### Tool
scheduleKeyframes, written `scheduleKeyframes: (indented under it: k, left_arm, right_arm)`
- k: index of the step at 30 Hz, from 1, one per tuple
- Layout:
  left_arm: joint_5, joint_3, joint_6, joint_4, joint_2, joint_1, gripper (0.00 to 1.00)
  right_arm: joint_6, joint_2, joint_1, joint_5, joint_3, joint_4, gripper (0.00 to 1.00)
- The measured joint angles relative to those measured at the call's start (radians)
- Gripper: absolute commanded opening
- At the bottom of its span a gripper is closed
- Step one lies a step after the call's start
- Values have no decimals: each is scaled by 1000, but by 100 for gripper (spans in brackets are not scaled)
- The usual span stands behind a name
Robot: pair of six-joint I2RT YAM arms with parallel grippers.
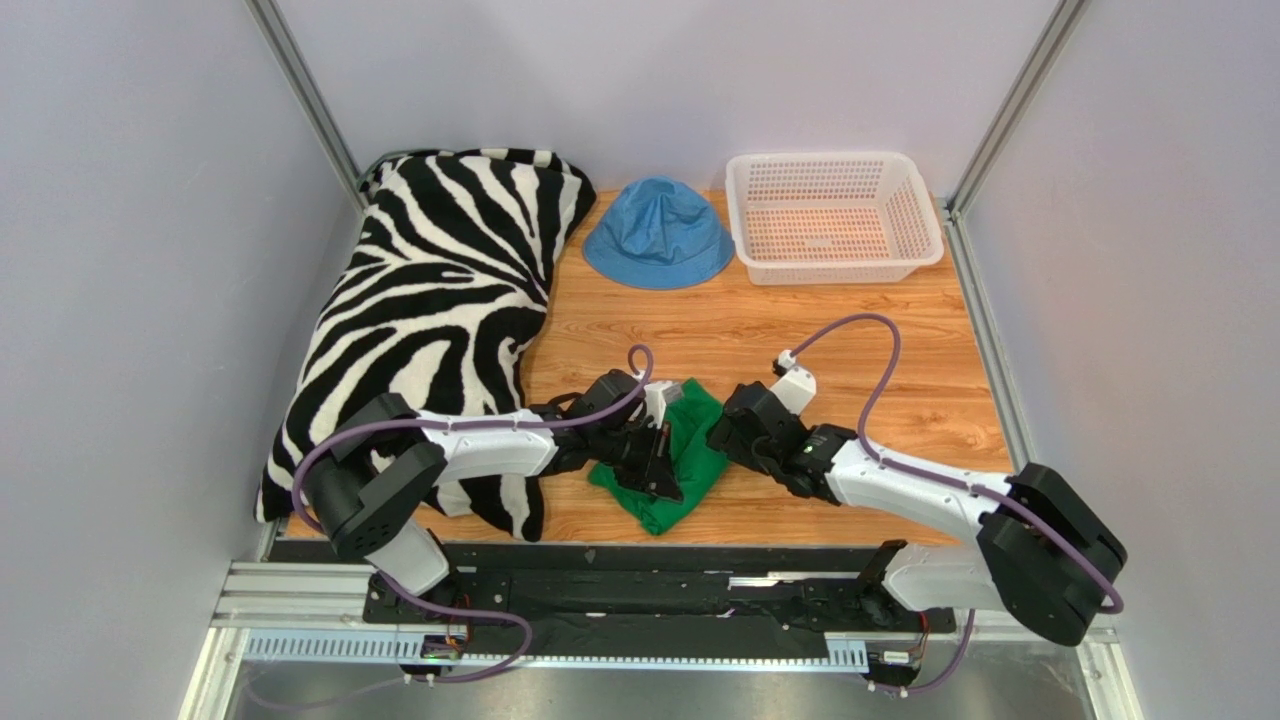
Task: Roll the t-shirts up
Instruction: Roll the arm.
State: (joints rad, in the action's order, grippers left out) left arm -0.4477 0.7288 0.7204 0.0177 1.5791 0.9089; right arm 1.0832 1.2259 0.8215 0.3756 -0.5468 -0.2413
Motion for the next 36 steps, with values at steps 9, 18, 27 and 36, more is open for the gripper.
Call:
scheduleKeyframes:
  k: [9, 18, 27, 36]
  left_arm:
    - [-55, -22, 12, 54, 6, -27, 26]
    - [60, -72, -16, -8, -171, -16, 50]
    - [530, -29, -88, -180, -378, 257, 62]
    - [983, 240, -199, -376, -124, 512, 64]
  right_arm:
    - [3, 184, -6, 7, -215, -173, 0]
    - [3, 312, -36, -11, -389, -404, 0]
    - [-20, 412, -45, -26, -508, -531, 0]
    - [-46, 467, -59, -54, -573, -593, 0]
